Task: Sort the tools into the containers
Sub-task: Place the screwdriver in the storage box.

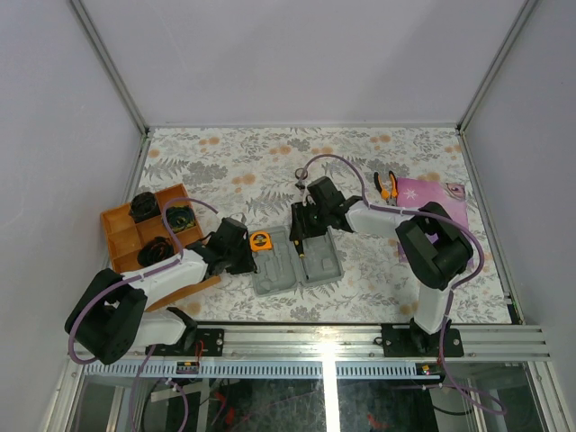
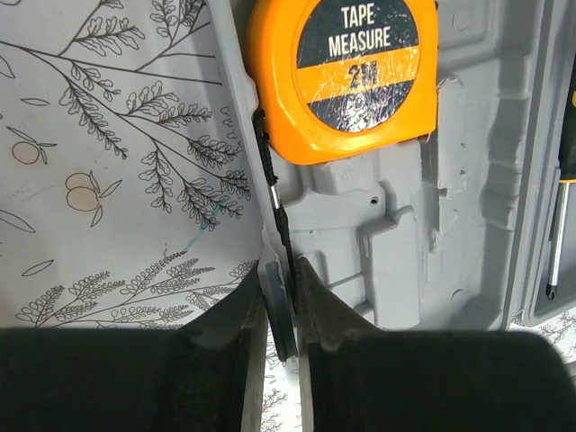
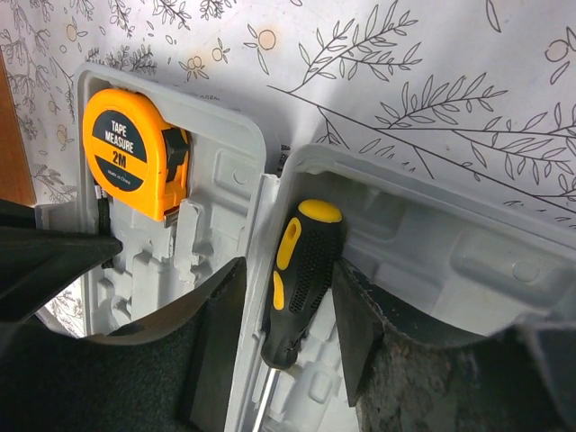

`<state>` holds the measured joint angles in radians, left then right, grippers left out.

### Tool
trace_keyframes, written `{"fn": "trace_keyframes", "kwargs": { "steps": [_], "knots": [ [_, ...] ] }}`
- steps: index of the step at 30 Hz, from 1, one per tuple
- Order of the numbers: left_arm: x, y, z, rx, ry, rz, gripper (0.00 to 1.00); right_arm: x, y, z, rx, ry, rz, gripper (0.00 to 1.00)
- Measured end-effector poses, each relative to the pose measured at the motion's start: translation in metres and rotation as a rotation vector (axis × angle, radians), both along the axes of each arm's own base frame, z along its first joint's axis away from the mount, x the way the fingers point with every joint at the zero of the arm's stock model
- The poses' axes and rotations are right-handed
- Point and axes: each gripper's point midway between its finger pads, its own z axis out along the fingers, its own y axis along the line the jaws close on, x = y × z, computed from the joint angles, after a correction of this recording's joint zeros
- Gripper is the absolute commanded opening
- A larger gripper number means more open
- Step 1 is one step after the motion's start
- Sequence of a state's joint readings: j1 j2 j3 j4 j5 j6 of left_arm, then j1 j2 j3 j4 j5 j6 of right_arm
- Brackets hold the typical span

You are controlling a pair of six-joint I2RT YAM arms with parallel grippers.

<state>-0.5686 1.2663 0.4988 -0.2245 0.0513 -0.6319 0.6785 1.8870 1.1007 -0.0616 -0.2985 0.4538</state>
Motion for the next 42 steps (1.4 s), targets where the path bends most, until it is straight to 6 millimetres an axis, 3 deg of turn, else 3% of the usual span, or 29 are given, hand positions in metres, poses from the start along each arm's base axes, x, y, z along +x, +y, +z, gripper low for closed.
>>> {"fn": "trace_keyframes", "kwargs": {
  "steps": [25, 32, 42],
  "knots": [
    [0.0, -0.0001, 0.0, 0.0, 0.0, 0.0, 0.11, -0.0001, 0.0051, 0.0036, -0.277, -0.175, 0.075, 0.5],
    [0.0003, -0.0002, 0.0002, -0.001, -0.001, 0.0, 0.11, 0.0, 0.003, 0.0001, -0.326, -0.236, 0.141, 0.31],
    [0.0003, -0.0002, 0.0002, -0.001, -0.001, 0.0, 0.11, 0.0, 0.001, 0.0039, -0.312, -0.308, 0.142, 0.17]
  ]
}}
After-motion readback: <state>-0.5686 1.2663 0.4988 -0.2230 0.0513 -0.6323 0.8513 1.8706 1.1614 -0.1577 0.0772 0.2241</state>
